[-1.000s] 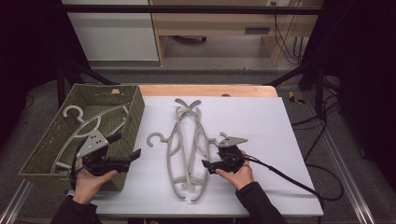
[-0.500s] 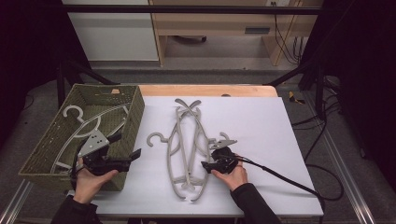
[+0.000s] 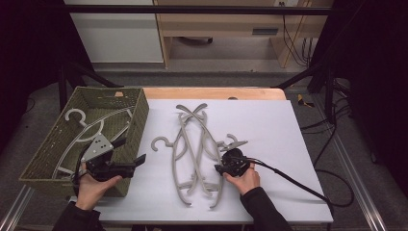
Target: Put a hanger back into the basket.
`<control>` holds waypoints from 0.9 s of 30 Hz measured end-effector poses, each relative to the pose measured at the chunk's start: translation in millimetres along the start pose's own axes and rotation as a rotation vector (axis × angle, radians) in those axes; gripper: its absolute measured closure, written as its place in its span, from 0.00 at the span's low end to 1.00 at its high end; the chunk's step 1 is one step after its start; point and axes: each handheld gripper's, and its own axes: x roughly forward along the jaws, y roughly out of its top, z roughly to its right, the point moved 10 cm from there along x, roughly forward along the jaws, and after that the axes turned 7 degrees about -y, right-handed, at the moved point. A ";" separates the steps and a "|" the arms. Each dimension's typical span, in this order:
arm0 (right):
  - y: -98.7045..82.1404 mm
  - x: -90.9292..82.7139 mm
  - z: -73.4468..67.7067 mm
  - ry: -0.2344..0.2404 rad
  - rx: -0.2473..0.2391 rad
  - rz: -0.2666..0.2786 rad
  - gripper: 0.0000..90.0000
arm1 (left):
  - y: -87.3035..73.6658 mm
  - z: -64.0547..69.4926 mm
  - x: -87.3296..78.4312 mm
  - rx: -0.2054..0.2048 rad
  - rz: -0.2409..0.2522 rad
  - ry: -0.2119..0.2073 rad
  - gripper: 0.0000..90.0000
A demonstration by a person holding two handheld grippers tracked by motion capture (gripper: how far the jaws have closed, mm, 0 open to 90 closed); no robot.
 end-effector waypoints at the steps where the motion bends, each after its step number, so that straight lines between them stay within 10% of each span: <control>1: -0.9 -0.5 3.0 -0.010 -0.005 -0.006 0.71 | -0.1 0.0 0.1 0.000 -0.001 0.000 0.09; 14: -10.4 -11.3 48.7 -0.087 0.042 -0.035 0.90 | -0.7 0.4 0.6 0.007 -0.008 -0.001 0.10; 27: -12.6 -8.4 51.4 -0.098 0.033 -0.047 0.90 | -1.4 2.8 2.5 0.008 -0.015 -0.005 0.10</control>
